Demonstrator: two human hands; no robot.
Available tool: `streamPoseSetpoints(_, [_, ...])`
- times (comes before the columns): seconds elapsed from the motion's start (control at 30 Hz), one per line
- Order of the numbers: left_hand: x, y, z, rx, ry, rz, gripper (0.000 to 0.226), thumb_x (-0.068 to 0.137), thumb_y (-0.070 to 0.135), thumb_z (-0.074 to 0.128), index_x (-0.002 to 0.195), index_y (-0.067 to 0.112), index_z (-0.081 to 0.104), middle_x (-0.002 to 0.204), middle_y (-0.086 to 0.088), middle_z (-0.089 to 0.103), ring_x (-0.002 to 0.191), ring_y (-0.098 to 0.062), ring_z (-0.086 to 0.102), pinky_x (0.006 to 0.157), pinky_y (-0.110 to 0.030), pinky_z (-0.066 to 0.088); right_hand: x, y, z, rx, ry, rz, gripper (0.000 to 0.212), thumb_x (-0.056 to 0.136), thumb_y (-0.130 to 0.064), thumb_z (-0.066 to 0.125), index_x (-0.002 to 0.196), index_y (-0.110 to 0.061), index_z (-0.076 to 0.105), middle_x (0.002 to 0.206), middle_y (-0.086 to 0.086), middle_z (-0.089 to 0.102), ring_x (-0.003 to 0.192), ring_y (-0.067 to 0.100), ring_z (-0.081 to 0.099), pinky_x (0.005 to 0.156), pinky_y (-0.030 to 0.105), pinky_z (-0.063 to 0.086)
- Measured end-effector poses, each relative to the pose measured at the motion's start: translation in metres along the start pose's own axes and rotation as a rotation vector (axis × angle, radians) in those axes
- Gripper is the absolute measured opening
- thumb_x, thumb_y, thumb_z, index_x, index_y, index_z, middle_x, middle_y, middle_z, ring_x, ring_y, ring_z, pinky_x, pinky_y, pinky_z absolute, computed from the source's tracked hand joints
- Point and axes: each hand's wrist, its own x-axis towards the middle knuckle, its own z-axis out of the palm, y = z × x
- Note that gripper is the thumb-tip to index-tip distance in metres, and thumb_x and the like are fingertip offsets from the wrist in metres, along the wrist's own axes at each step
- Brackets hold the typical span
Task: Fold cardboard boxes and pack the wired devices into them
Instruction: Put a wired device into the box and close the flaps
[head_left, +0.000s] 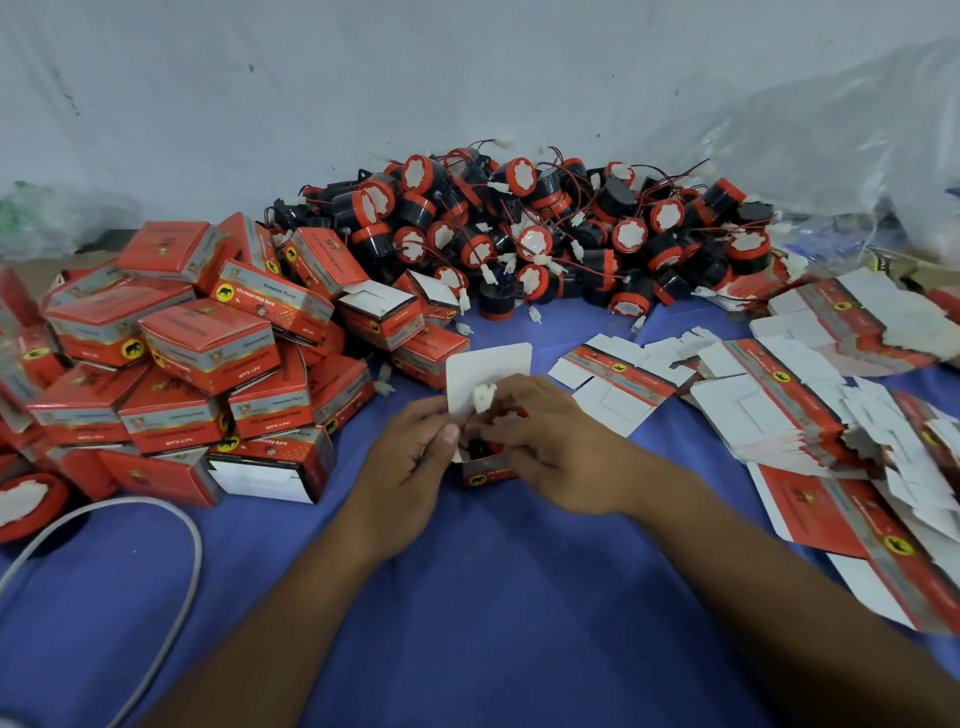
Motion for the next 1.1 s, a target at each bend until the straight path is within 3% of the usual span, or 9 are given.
streamPoseSetpoints(0.13, [0.001, 0.002, 0.001, 0.072, -0.085, -0.014, 0.025, 0.101, 0.026, 0.051, 0.1, 0.019, 0.075, 0.119, 0.004, 0.059, 0.116, -0.003, 0.053, 0.096, -0.018, 0.042, 0.002, 0.0, -0.006, 0.173, 0.078, 0.141, 0.019, 0.096, -0.027, 0.066, 0.106, -0.013, 0.07, 0.104, -0.013, 0.059, 0.096, 0.001, 0.055, 0.079, 0.02, 0.044])
streamPoseSetpoints(0.2, [0.003, 0.001, 0.003, 0.067, -0.057, -0.071, 0.019, 0.097, 0.019, 0.062, 0.083, 0.02, 0.075, 0.114, 0.006, 0.059, 0.106, 0.001, 0.056, 0.088, -0.017, 0.045, 0.001, -0.003, -0.01, 0.274, 0.144, 0.243, 0.032, 0.098, -0.038, 0.061, 0.124, -0.02, 0.057, 0.102, -0.017, 0.059, 0.093, 0.004, 0.059, 0.074, 0.014, 0.045])
streamPoseSetpoints(0.27, [0.005, 0.002, 0.004, 0.046, -0.012, -0.163, 0.017, 0.091, 0.017, 0.069, 0.074, 0.021, 0.071, 0.107, 0.007, 0.061, 0.095, 0.0, 0.059, 0.079, -0.014, 0.045, 0.001, -0.007, -0.013, 0.313, 0.173, 0.257, 0.024, 0.099, -0.031, 0.061, 0.118, -0.017, 0.057, 0.088, -0.016, 0.06, 0.078, 0.006, 0.06, 0.067, 0.012, 0.044])
streamPoseSetpoints(0.4, [0.01, 0.005, 0.006, -0.172, 0.097, -0.31, 0.018, 0.085, 0.014, 0.075, 0.091, 0.019, 0.059, 0.093, 0.007, 0.067, 0.079, 0.0, 0.062, 0.062, -0.012, 0.047, -0.001, -0.009, -0.03, 0.504, 0.046, 0.332, 0.028, 0.087, -0.028, 0.078, 0.108, -0.019, 0.061, 0.096, -0.014, 0.062, 0.084, 0.006, 0.065, 0.069, 0.017, 0.048])
streamPoseSetpoints(0.5, [0.012, 0.005, 0.007, -0.209, 0.12, -0.372, 0.032, 0.084, 0.015, 0.075, 0.106, 0.02, 0.052, 0.106, 0.009, 0.062, 0.092, 0.002, 0.06, 0.066, -0.013, 0.048, -0.006, -0.005, -0.039, 0.274, -0.178, 0.278, 0.025, 0.085, -0.025, 0.08, 0.108, -0.022, 0.069, 0.102, -0.016, 0.059, 0.089, 0.001, 0.058, 0.077, 0.017, 0.044])
streamPoseSetpoints(0.63, [0.015, 0.002, 0.006, -0.291, 0.119, -0.429, 0.045, 0.085, 0.009, 0.073, 0.12, 0.024, 0.047, 0.12, 0.011, 0.057, 0.109, -0.002, 0.057, 0.08, -0.022, 0.051, -0.005, -0.003, -0.041, 0.371, 0.067, 0.364, 0.007, 0.089, -0.014, 0.076, 0.095, -0.017, 0.074, 0.086, -0.008, 0.069, 0.079, 0.01, 0.066, 0.074, 0.03, 0.053])
streamPoseSetpoints(0.77, [0.014, 0.007, 0.013, -0.356, 0.013, -0.404, 0.049, 0.089, -0.006, 0.059, 0.115, 0.032, 0.046, 0.12, 0.008, 0.059, 0.096, 0.002, 0.062, 0.071, -0.017, 0.052, 0.005, -0.016, -0.016, 0.576, 0.245, 0.475, 0.017, 0.087, -0.01, 0.077, 0.098, -0.015, 0.066, 0.081, -0.001, 0.073, 0.072, 0.016, 0.073, 0.071, 0.034, 0.06])
streamPoseSetpoints(0.93, [0.005, 0.01, 0.029, -0.296, 0.316, -0.402, 0.05, 0.086, 0.001, 0.066, 0.115, 0.035, 0.043, 0.118, 0.012, 0.055, 0.099, -0.003, 0.061, 0.068, -0.019, 0.053, 0.019, -0.023, 0.013, 0.15, 0.282, 0.314, 0.007, 0.086, -0.01, 0.076, 0.085, -0.004, 0.072, 0.079, 0.005, 0.07, 0.071, 0.014, 0.058, 0.067, 0.029, 0.047])
streamPoseSetpoints(1.1, [-0.004, 0.008, 0.022, -0.407, 0.456, -0.382, 0.069, 0.081, 0.002, 0.075, 0.135, 0.027, 0.04, 0.122, 0.012, 0.056, 0.099, 0.015, 0.057, 0.068, -0.01, 0.051, 0.021, -0.023, 0.018, 0.051, 0.124, 0.245, 0.026, 0.093, -0.009, 0.069, 0.118, -0.007, 0.073, 0.108, 0.014, 0.071, 0.106, 0.032, 0.058, 0.092, 0.026, 0.037])
